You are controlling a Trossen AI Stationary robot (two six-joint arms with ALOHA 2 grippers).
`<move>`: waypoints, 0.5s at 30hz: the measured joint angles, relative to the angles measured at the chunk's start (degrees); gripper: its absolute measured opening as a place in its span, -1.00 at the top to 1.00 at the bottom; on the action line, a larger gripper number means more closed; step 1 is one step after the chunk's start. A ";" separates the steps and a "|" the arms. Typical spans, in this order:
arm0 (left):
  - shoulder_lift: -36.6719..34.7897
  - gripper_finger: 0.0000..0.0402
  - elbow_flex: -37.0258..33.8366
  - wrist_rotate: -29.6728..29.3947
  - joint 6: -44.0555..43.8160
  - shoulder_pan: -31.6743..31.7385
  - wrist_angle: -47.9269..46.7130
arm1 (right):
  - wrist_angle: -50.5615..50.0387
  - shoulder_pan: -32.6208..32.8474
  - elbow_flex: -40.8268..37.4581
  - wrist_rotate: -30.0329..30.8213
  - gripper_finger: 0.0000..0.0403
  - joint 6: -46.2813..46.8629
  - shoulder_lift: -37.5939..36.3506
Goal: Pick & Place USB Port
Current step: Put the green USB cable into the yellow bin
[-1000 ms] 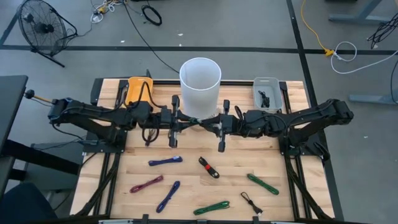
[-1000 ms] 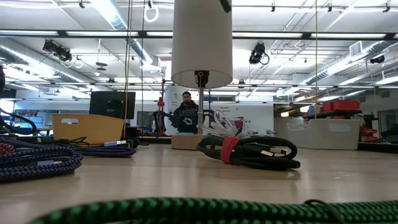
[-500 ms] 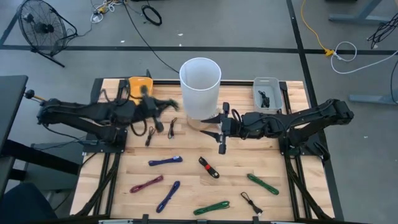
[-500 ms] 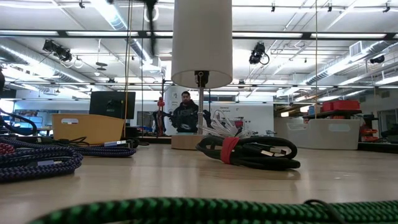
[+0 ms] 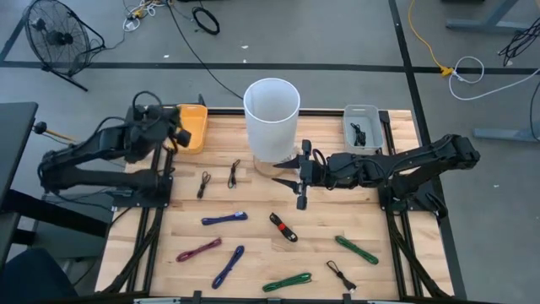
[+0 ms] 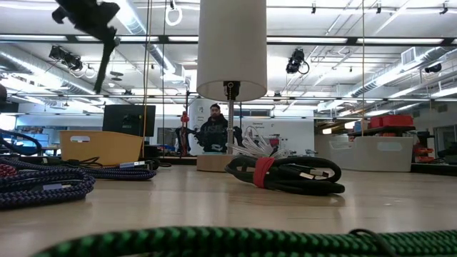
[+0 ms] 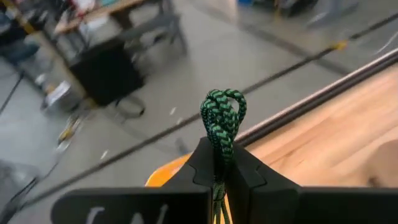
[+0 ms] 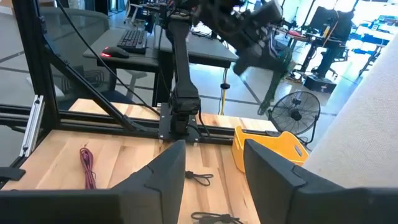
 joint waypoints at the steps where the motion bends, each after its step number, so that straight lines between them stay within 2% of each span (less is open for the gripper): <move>1: 0.42 0.93 -0.25 0.53 -0.01 2.25 -0.30 | -0.02 0.00 0.00 0.00 0.20 -0.01 0.00; 6: 2.22 0.93 -2.43 7.11 1.83 15.18 0.51 | -0.02 0.00 0.00 -0.02 0.20 0.18 0.00; 13: 6.75 0.93 -4.73 26.10 10.40 34.97 10.88 | -0.06 0.00 0.00 -0.07 0.20 0.20 0.00; 15: 7.00 0.93 -4.51 25.85 10.35 36.40 10.08 | -0.33 0.14 0.00 -0.02 0.20 0.20 0.00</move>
